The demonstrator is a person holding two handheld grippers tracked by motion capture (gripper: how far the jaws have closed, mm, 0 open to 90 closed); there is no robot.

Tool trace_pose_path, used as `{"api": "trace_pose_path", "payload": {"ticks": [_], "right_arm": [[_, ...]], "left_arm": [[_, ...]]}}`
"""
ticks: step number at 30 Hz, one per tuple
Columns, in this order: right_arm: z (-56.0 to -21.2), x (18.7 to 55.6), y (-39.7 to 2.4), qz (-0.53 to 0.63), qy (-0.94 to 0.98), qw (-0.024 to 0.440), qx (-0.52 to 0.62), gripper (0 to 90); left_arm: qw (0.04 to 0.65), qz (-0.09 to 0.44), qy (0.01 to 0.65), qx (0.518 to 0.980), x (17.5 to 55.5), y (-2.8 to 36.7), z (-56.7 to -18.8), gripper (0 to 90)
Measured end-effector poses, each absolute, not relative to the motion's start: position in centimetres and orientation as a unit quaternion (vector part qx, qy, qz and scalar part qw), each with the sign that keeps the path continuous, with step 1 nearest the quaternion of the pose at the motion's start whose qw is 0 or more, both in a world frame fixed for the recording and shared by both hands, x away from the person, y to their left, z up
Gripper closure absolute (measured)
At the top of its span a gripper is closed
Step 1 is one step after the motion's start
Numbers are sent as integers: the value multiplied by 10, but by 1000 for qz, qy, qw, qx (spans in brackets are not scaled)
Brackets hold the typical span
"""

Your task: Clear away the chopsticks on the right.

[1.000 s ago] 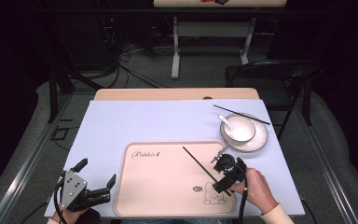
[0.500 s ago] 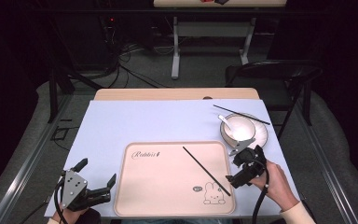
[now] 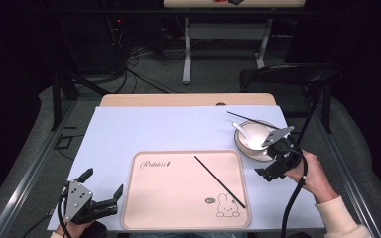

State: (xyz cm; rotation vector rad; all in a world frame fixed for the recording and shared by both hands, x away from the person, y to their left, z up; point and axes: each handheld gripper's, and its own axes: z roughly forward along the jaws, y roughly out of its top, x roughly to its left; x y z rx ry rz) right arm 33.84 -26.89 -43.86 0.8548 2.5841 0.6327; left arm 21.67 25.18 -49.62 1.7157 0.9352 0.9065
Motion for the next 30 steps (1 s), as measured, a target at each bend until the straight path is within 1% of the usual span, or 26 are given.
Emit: {"api": "trace_pose_path", "payload": {"ticks": [9,14,22,24,25,30], "right_arm": [[-428,370,-288,228,911,172,299,0],[-421,396,-297,227,916,167,286,0],[-410,429,-301,211,923,164,278,0],[-409,431,-302,211,923,163,278,0],[-408,435,-303,208,922,170,280,0],[-409,452,-309,202,925,155,282,0]], "left_arm": [[473,370,383,702,217,252,-496,0],[472,370,382,702,217,252,-496,0],[472,370,382,702,217,252,-496,0],[472,370,383,702,217,252,-496,0],[473,370,384,702,217,252,-496,0],[472,370,383,702,217,252,-496,0]]}}
